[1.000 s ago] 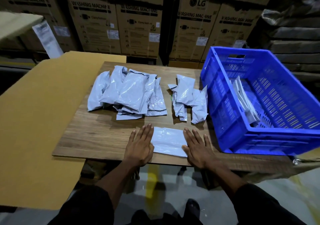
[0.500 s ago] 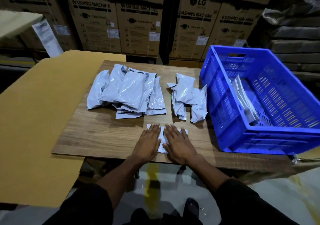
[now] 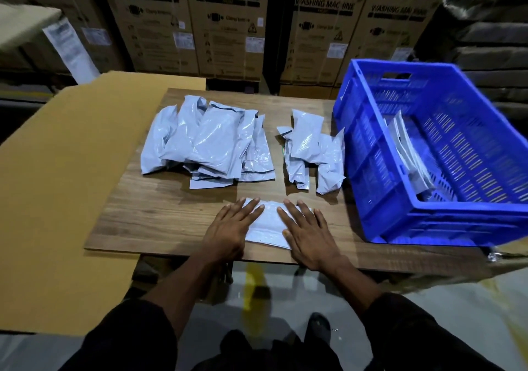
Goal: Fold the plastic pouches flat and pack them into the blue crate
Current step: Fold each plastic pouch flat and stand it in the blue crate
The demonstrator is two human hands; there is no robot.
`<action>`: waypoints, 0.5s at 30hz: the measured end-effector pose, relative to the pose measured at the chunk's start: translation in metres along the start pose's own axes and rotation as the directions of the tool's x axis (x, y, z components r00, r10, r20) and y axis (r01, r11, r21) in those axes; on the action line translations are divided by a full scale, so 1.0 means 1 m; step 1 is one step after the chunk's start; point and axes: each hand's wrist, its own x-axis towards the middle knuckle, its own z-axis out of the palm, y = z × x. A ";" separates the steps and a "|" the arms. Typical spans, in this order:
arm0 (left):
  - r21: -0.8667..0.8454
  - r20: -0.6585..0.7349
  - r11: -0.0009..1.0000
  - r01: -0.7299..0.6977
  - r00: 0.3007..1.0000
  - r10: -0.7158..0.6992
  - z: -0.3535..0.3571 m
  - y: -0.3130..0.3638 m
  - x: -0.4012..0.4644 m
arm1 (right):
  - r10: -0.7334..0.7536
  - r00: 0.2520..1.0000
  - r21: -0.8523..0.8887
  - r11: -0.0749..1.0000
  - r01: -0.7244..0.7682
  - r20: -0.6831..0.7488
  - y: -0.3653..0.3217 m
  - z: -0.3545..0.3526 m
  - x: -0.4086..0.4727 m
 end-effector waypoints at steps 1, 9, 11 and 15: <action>0.004 0.003 1.000 0.012 1.000 -0.012 0.001 -0.001 0.000 | -0.002 1.000 0.002 1.000 0.002 0.005 0.001 0.000 0.000; -0.043 -0.028 0.997 0.067 0.997 -0.068 -0.009 0.003 0.002 | 0.016 0.998 -0.017 1.000 -0.015 0.057 -0.002 -0.011 0.002; -0.078 -0.107 0.997 -0.003 0.994 -0.006 -0.016 0.016 0.010 | -0.011 1.000 -0.067 0.998 0.013 0.026 -0.011 -0.017 0.008; -0.326 -0.227 0.942 -0.078 0.974 0.002 -0.004 0.047 0.027 | -0.074 0.997 -0.022 0.997 0.073 -0.020 -0.028 -0.014 0.017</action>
